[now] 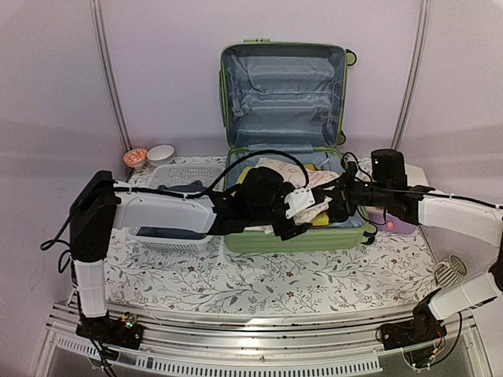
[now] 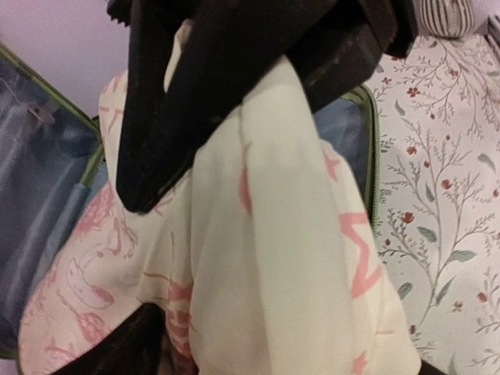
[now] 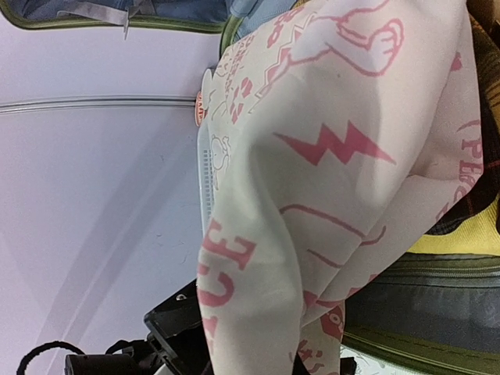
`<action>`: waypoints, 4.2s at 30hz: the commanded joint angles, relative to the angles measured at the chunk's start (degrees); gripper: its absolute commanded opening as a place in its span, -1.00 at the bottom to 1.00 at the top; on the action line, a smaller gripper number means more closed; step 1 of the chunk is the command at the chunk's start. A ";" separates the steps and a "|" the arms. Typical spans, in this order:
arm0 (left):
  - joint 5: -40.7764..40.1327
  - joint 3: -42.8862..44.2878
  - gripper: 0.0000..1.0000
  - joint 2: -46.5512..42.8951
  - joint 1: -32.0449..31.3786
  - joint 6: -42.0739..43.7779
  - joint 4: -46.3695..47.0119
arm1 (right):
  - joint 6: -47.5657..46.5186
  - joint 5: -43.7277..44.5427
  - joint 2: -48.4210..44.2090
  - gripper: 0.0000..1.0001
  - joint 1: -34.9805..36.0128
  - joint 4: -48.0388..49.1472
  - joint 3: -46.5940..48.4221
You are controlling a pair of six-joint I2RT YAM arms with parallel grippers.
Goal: Open, take out, and arrange the luggage
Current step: Pass from the right arm to the left, then place the clothes in the bin.
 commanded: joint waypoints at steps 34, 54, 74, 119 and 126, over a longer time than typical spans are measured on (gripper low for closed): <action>-2.93 -15.16 -1.00 -17.54 1.39 1.81 7.82 | -17.97 8.80 -15.69 0.98 -9.45 -19.57 3.14; 5.14 -16.21 -1.00 -24.95 7.62 -1.18 4.61 | -29.15 -5.27 -5.92 0.95 -10.26 -12.41 5.23; 18.95 -4.44 -1.00 -40.55 28.21 -37.59 -27.12 | -50.50 -6.50 -12.30 0.89 -9.04 -6.36 3.85; 49.54 -0.69 -1.00 -35.44 55.76 -36.79 -50.98 | -47.09 -6.64 -9.98 0.79 -8.12 -9.35 6.33; 61.68 -2.53 -1.00 -46.38 55.70 -40.09 -49.99 | -46.75 -6.90 -9.54 0.79 -7.86 -8.75 6.99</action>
